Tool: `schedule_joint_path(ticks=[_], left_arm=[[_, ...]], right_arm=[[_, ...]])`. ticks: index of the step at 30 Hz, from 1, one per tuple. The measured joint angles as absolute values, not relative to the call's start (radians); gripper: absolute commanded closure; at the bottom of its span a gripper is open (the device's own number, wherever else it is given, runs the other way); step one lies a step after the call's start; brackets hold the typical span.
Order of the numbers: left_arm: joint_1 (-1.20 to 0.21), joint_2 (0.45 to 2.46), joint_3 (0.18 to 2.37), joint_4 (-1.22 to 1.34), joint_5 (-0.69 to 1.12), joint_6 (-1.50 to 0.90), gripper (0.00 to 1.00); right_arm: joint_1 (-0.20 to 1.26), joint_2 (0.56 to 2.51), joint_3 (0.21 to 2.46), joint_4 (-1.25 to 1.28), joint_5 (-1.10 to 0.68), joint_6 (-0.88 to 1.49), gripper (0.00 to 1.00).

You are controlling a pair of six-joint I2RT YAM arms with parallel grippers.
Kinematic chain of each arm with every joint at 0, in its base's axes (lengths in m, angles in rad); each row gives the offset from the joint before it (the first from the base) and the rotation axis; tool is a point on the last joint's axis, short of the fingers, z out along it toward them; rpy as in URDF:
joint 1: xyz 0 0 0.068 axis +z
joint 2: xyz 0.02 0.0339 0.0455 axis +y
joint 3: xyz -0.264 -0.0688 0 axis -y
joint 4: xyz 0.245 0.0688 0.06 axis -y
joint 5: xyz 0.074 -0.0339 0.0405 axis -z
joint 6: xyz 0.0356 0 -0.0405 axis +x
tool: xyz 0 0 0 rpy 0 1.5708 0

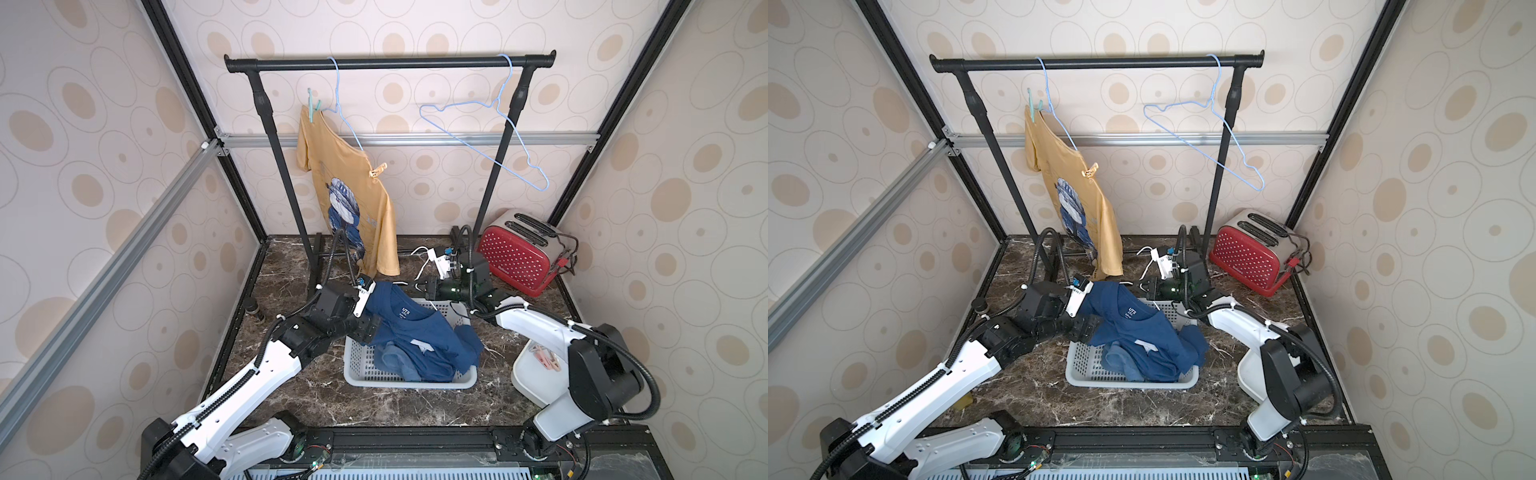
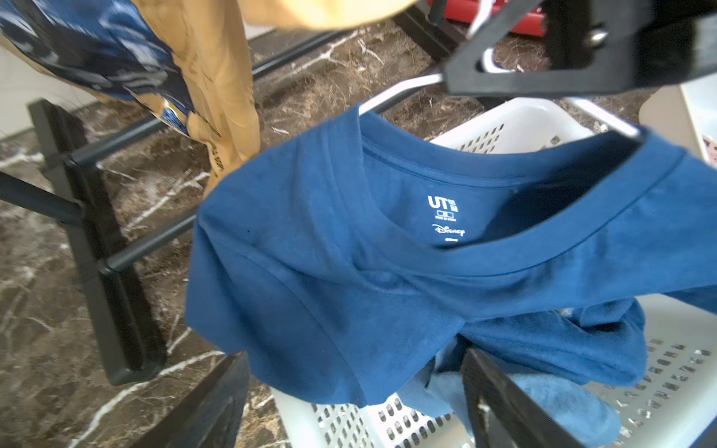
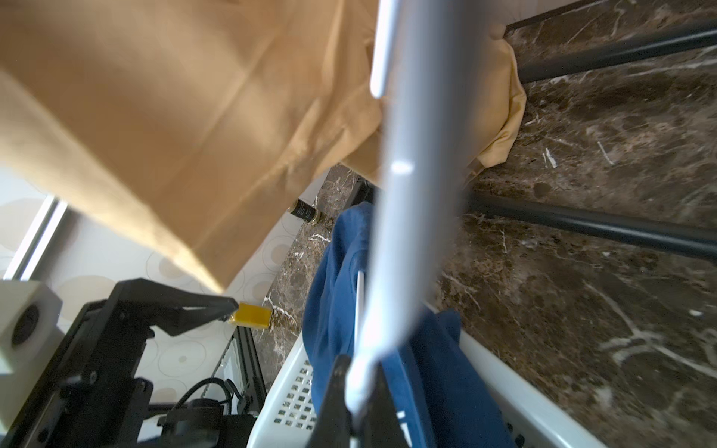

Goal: Remove the clothespins securing t-shirts to the hanger
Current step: Pick up the hanger from the basket, then remove the T-shirt from the hanger.

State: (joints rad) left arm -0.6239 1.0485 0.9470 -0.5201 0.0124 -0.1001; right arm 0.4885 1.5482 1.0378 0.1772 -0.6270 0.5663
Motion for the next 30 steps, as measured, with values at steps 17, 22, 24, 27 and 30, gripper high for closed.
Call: schedule_joint_path(ticks=[17,22,24,27,30], left_arm=[[-0.487,0.952,0.944,-0.51,0.11,0.387,0.05],[-0.453,0.978,0.939,-0.512,0.2,0.471,0.05],[-0.45,1.01,0.939,-0.513,0.247,0.503,0.06],[-0.439,1.055,0.939,-0.513,0.291,0.534,0.07],[-0.401,1.082,0.939,-0.513,0.339,0.555,0.11]], right_arm=[[0.489,1.265,1.026,-0.113,-0.68,0.304,1.0],[0.489,1.202,1.026,-0.139,-0.701,0.256,1.0],[0.489,1.176,1.024,-0.137,-0.71,0.239,1.0],[0.489,1.139,1.011,-0.133,-0.717,0.214,1.0],[0.489,1.108,1.004,-0.135,-0.719,0.194,1.0]])
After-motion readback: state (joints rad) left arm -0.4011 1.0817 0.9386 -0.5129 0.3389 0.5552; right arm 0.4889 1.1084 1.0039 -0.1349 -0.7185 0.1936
